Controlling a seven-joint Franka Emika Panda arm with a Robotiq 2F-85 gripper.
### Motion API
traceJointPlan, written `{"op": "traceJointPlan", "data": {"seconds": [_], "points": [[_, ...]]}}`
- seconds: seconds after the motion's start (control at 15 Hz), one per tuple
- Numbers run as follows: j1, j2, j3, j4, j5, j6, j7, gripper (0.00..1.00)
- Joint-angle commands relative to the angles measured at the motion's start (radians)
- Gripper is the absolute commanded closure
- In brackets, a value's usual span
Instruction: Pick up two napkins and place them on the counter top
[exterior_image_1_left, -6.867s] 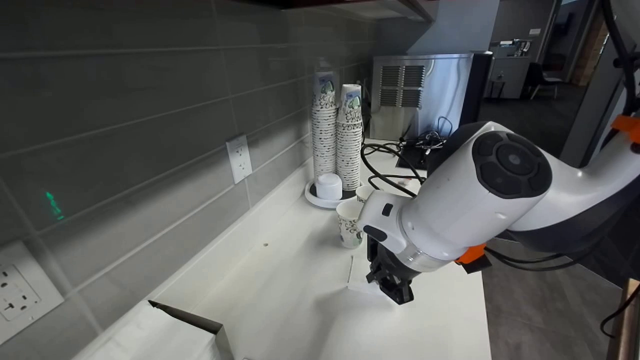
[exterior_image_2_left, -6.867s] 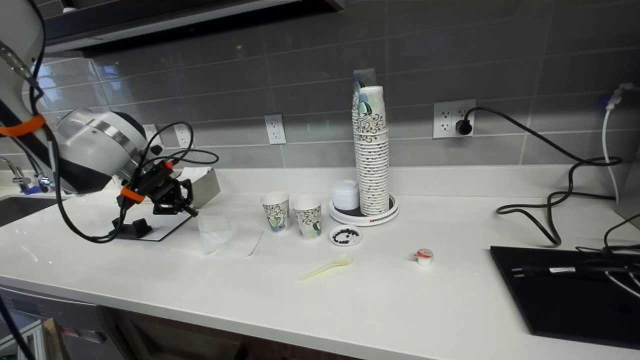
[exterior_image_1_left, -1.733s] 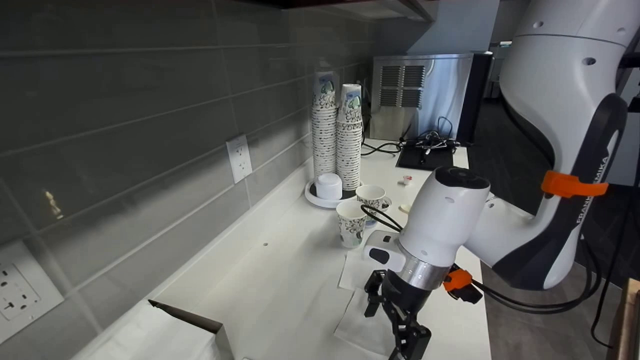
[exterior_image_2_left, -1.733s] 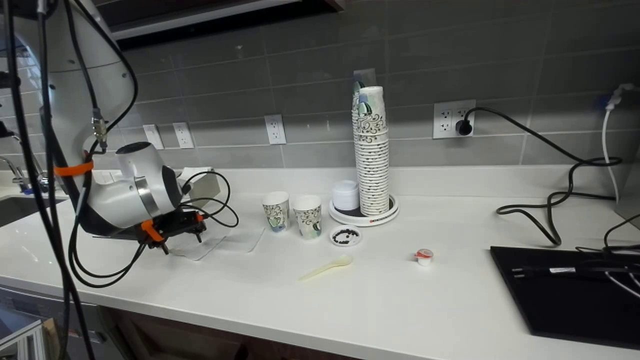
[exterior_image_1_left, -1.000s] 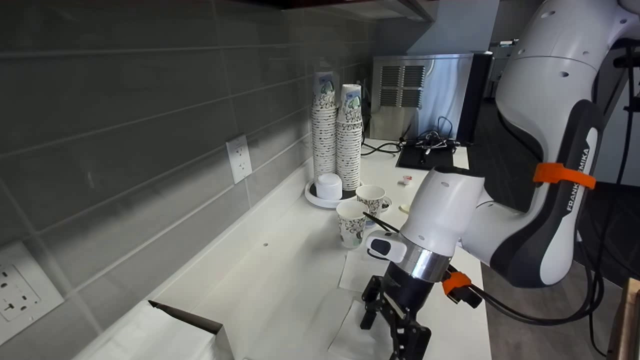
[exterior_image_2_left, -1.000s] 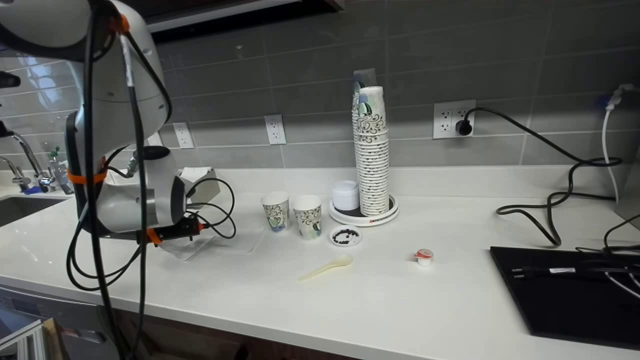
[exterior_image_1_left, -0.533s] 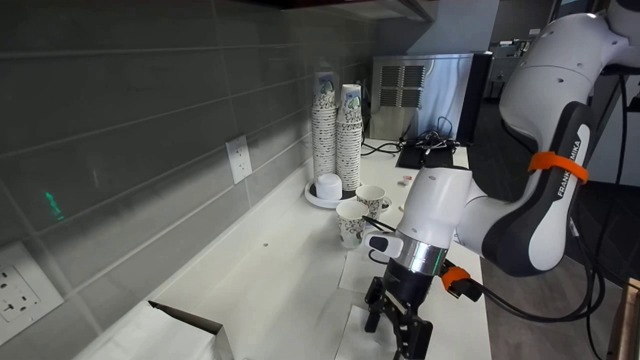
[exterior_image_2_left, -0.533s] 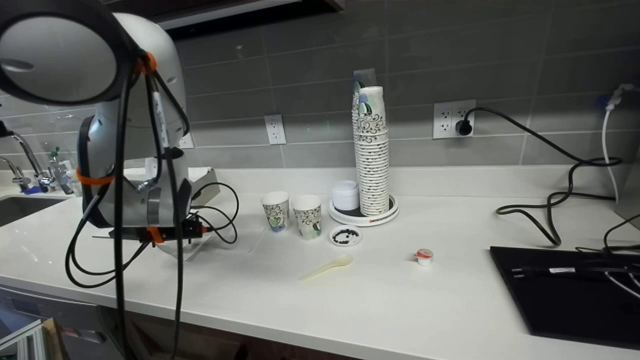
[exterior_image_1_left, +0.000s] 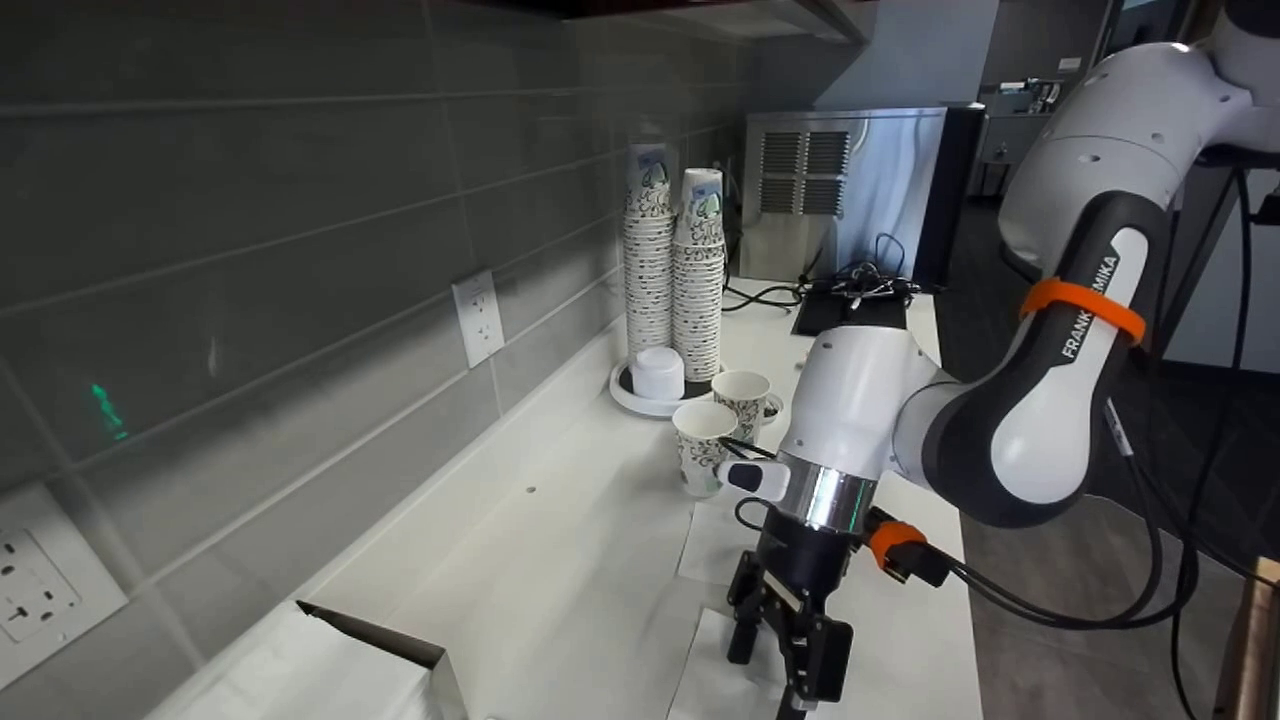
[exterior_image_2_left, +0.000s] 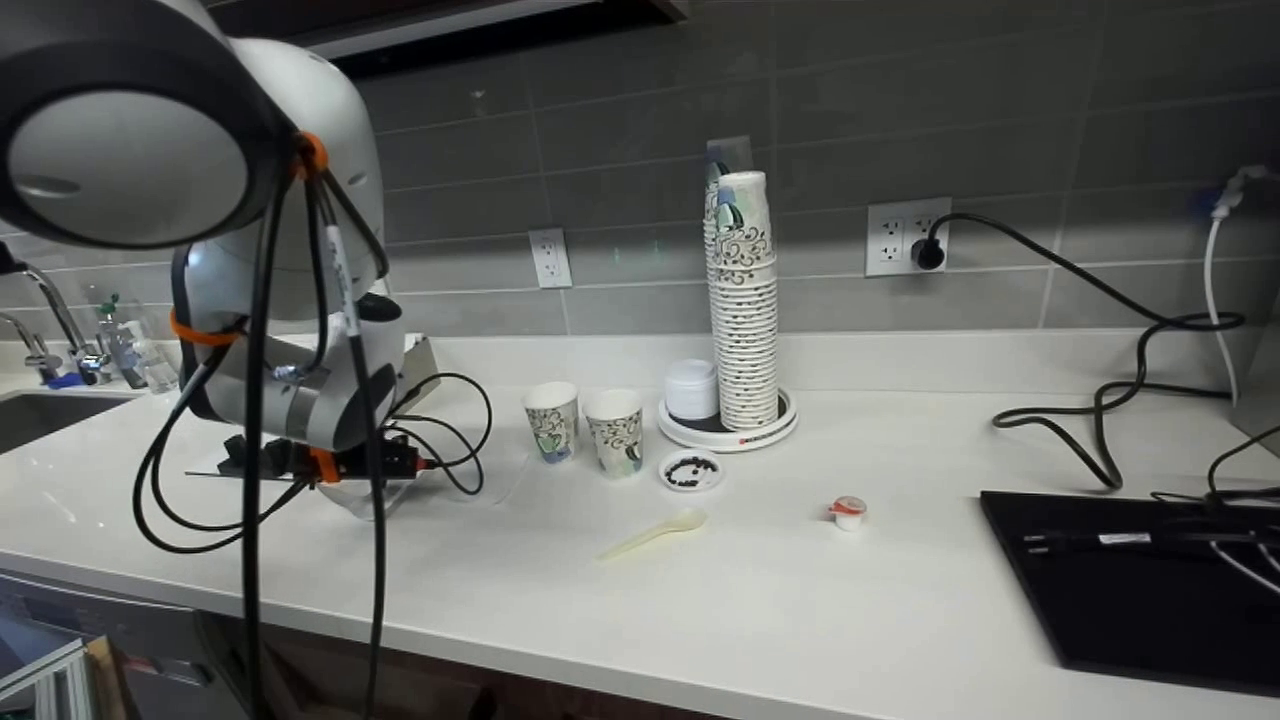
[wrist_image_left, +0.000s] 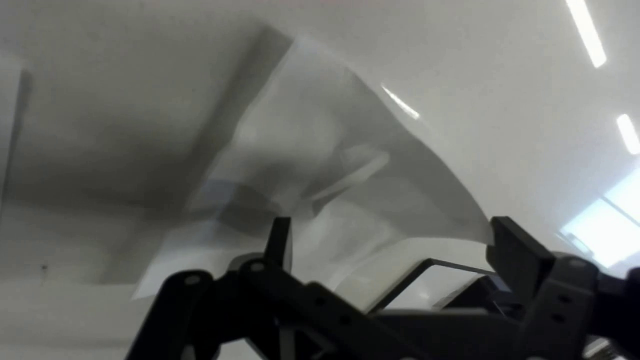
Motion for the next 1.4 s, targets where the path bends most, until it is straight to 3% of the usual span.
{"op": "traceJointPlan", "data": {"seconds": [0.0,0.53,1.0,1.33], "points": [[0.020,0.014,0.006,0.031,0.158,-0.054,-0.122,0.00],[0.076,-0.001,-0.011,0.087,0.392,-0.149,-0.234,0.00],[0.339,-0.177,-0.207,0.145,0.532,-0.092,-0.021,0.00],[0.600,-0.341,-0.429,0.126,0.576,-0.001,0.121,0.00]]}}
